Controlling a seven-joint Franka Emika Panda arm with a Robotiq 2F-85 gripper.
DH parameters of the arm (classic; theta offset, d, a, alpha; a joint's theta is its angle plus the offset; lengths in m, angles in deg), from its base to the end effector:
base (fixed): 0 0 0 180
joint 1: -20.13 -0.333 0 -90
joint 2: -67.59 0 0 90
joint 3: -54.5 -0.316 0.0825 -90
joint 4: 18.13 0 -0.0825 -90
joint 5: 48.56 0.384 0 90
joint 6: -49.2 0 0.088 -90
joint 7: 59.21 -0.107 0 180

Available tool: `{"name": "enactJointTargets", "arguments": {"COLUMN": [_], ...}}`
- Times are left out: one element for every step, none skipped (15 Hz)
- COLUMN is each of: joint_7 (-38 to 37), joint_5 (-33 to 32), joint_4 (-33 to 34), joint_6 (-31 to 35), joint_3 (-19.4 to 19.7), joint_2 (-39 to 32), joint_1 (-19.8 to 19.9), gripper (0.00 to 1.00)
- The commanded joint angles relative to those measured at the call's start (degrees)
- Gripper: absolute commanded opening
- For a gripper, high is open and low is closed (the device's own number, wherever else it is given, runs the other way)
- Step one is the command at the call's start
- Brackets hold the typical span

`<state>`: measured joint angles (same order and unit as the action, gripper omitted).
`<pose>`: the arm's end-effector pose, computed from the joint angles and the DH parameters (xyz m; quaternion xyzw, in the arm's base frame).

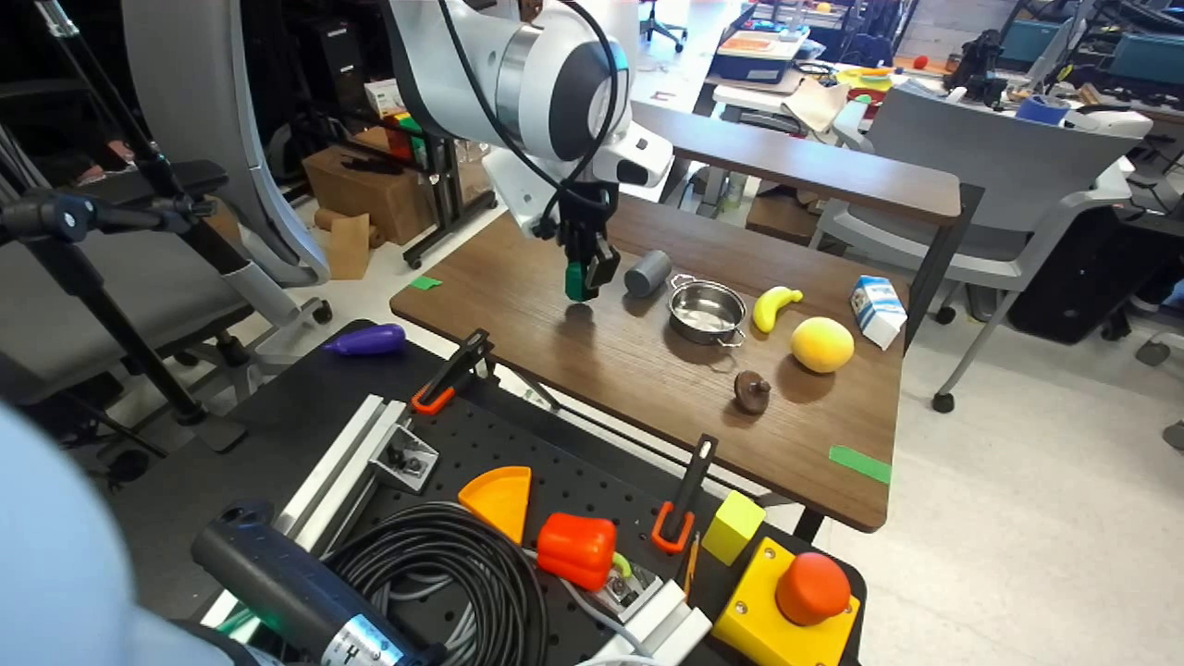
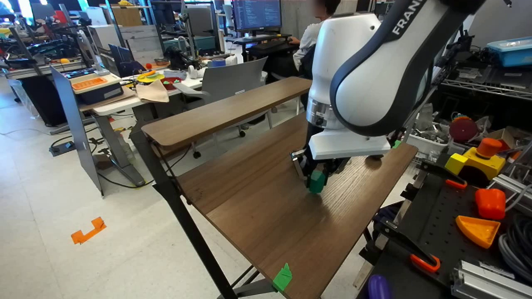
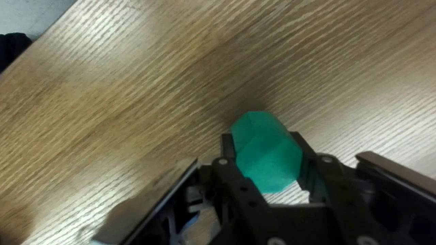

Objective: Pick up the green object and put it in the bowl

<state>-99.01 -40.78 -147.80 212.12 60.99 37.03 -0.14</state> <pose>0.5197 0.1166 0.1290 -0.9599 0.2790 -0.0270 0.0058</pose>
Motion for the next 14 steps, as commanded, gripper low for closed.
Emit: {"name": "enactJointTargets", "arguments": {"joint_7": [-6.32, -8.25, -10.00, -11.71, -12.18, -12.74, -11.91, -11.13, -11.02, -11.22, -11.21, -11.47, -10.99, -10.57], "joint_5": [-4.51, -6.08, -7.31, -8.44, -8.38, -8.17, -6.93, -6.22, -5.77, -5.62, -5.24, -5.17, -4.45, -3.57], "joint_4": [-7.27, -8.44, -9.31, -9.80, -9.90, -9.93, -9.60, -9.21, -8.61, -7.94, -7.49, -6.80, -5.78, -4.84], "joint_6": [0.34, 0.42, 0.22, -0.20, -1.06, -1.51, -2.17, -2.55, -3.21, -3.79, -4.33, -4.60, -5.28, -5.97], "joint_3": [6.38, 8.15, 9.41, 10.41, 10.24, 10.23, 9.42, 8.85, 8.65, 8.86, 8.77, 8.93, 8.40, 7.72], "joint_2": [7.83, 9.21, 10.40, 11.29, 11.96, 12.36, 12.45, 12.48, 12.26, 12.07, 12.09, 11.83, 11.54, 11.45], "joint_1": [-4.98, -5.69, -5.52, -5.06, -3.05, -1.30, 1.11, 3.19, 4.98, 6.53, 8.11, 9.32, 10.85, 12.27], "gripper": [0.17, 0.17, 0.17, 0.17, 0.17, 0.17, 0.17, 0.17, 0.17, 0.17, 0.17, 0.17, 0.17, 0.17]}}
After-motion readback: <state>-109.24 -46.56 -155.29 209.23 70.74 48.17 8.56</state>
